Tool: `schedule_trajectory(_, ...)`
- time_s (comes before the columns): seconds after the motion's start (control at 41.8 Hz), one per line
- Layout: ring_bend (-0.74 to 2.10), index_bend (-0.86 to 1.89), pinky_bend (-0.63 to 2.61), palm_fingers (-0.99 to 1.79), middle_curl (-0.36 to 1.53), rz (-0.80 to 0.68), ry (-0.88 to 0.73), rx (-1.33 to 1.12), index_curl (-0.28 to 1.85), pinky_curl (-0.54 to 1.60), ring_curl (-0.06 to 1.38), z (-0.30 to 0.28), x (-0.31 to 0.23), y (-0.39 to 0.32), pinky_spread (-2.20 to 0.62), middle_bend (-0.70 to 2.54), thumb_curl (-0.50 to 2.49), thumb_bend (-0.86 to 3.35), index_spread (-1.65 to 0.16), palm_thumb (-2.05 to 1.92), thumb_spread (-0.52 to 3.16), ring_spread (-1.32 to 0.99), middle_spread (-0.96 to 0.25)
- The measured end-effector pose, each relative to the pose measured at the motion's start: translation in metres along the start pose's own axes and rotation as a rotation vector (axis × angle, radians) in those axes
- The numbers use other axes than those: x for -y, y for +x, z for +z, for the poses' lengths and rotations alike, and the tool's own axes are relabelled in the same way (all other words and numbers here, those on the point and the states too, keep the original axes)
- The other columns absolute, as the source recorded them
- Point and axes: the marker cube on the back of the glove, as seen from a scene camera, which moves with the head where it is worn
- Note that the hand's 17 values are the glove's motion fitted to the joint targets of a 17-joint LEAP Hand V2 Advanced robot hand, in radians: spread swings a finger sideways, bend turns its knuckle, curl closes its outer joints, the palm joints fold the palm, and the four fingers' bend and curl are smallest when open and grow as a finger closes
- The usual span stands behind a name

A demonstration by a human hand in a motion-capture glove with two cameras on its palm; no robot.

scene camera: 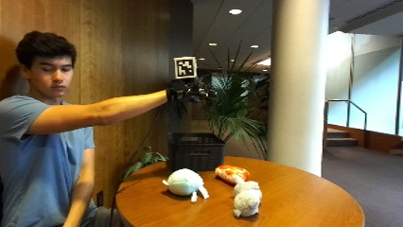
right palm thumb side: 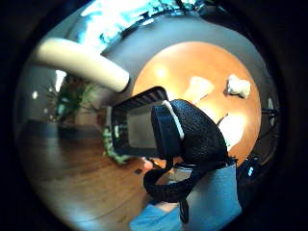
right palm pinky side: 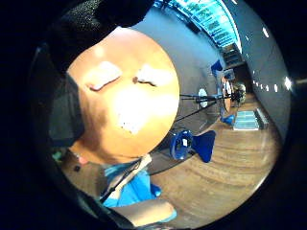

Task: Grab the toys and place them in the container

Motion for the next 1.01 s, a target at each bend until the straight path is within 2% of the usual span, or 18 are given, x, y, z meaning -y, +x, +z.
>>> schedule_trajectory(0.072, 0.14, 0.18, 0.59, 0.15, 0.04, -0.016, -0.011, -0.043, 0.06, 0.14, 0.0, 0.0, -0.001, 0.003, 0.01, 0.17, 0.01, 0.03, -0.16, 0.02, 0.63, 0.0, 0.0)
schedule_trajectory(0.168, 0.16, 0.19, 0.65, 0.12, 0.08, 0.049, -0.022, -0.047, 0.1, 0.19, 0.01, 0.0, 0.001, 0.006, 0.02, 0.19, 0.03, 0.03, -0.21, 0.01, 0.89, 0.0, 0.0)
schedule_trajectory(0.263, 0.17, 0.19, 0.68, 0.1, 0.11, 0.032, -0.026, 0.067, 0.14, 0.22, 0.02, -0.005, 0.0, 0.001, 0.02, 0.19, 0.06, 0.02, -0.24, 0.01, 1.08, 0.0, 0.0)
schedule_trajectory(0.383, 0.19, 0.17, 0.74, 0.08, 0.14, 0.016, -0.028, 0.015, 0.16, 0.25, 0.04, -0.004, -0.002, 0.008, 0.02, 0.2, 0.09, 0.02, -0.26, 0.0, 1.22, 0.0, 0.0)
schedule_trajectory(0.551, 0.2, 0.16, 0.77, 0.05, 0.18, 0.03, -0.02, -0.132, 0.19, 0.27, 0.06, -0.001, -0.009, 0.031, 0.02, 0.21, 0.12, 0.0, -0.28, -0.01, 1.33, 0.0, 0.0)
schedule_trajectory(0.718, 0.21, 0.13, 0.8, 0.0, 0.23, 0.049, -0.03, 0.036, 0.2, 0.29, 0.09, 0.006, -0.021, 0.041, 0.02, 0.22, 0.15, -0.02, -0.28, -0.02, 1.35, 0.0, 0.0)
schedule_trajectory(0.934, 0.25, 0.08, 0.93, -0.09, 0.26, 0.028, -0.087, -0.033, 0.18, 0.33, 0.12, 0.048, -0.036, 0.093, 0.02, 0.19, 0.18, -0.01, -0.29, 0.0, 1.33, 0.02, 0.0)
schedule_trajectory(1.006, 0.25, 0.09, 0.97, -0.12, 0.25, 0.083, -0.098, -0.092, 0.18, 0.34, 0.13, 0.066, -0.038, 0.112, 0.02, 0.16, 0.19, -0.01, -0.29, 0.01, 1.32, 0.03, 0.01)
